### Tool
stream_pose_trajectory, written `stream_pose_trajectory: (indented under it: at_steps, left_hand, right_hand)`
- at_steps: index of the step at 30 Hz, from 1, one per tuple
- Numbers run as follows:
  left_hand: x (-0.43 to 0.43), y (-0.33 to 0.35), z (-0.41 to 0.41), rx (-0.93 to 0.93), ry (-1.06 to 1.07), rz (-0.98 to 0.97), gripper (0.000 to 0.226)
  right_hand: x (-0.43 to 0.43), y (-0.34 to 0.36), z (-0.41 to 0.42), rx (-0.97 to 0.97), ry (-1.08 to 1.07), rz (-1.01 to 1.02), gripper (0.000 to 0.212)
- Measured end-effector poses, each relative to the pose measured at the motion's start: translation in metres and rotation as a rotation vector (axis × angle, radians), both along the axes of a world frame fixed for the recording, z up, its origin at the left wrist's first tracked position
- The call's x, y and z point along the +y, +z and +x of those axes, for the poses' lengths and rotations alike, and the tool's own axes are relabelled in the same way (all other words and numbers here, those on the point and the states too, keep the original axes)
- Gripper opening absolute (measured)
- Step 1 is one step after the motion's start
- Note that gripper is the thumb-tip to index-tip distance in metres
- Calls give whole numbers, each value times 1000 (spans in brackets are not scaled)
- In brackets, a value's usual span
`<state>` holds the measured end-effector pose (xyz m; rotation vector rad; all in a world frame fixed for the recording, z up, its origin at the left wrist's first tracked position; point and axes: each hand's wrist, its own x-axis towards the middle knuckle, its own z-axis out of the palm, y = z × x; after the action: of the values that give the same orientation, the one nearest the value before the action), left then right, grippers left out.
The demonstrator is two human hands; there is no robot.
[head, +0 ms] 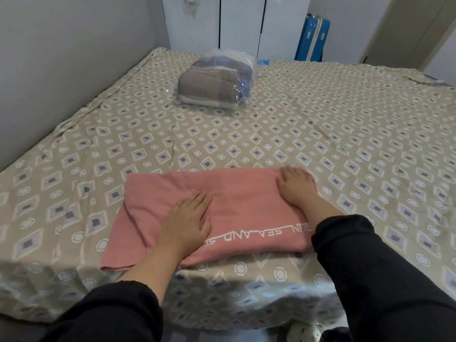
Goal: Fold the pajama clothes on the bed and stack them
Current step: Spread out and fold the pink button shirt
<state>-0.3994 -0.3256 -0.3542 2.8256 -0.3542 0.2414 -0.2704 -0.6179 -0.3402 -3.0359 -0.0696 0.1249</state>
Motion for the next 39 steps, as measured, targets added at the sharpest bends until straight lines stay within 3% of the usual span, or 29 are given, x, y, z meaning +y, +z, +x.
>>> stream_pose_trajectory:
  at_steps: [2, 4, 9, 13, 17, 20, 23, 28, 30, 34, 39]
  left_hand:
    - [1, -1, 0, -5, -1, -1, 73]
    - [2, -3, 2, 9, 5, 6, 66]
    - [3, -8, 4, 63, 59, 58, 60]
    - [2, -8, 9, 144, 159, 127, 62]
    - [24, -8, 18, 226, 43, 115, 58]
    - [71, -6, 30, 241, 289, 128, 58]
    - [119, -1, 37, 289, 539, -4, 56]
    - [146, 14, 61, 206, 716, -455, 47]
    - [144, 17, 70, 248, 735, -525, 46]
    - [150, 17, 86, 232, 770, -415, 9]
    - [158, 30, 92, 213, 897, -206, 24]
  right_hand:
    - [-2, 3, 6, 75, -173, -35, 60]
    - [19, 9, 5, 82, -215, -5, 64]
    - [109, 12, -42, -14, 70, 284, 61]
    - [124, -13, -77, -47, 85, 183, 58]
    - [120, -13, -69, -77, 97, 201, 56]
    - [119, -17, -70, -131, 84, 217, 54]
    - [119, -18, -70, -138, 65, 217, 53]
    - [119, -21, -68, -155, 52, 213, 52]
    - [119, -21, -69, -155, 53, 213, 53]
    - [119, -20, -67, -154, 58, 208, 53]
    - [120, -23, -67, -160, 51, 207, 53]
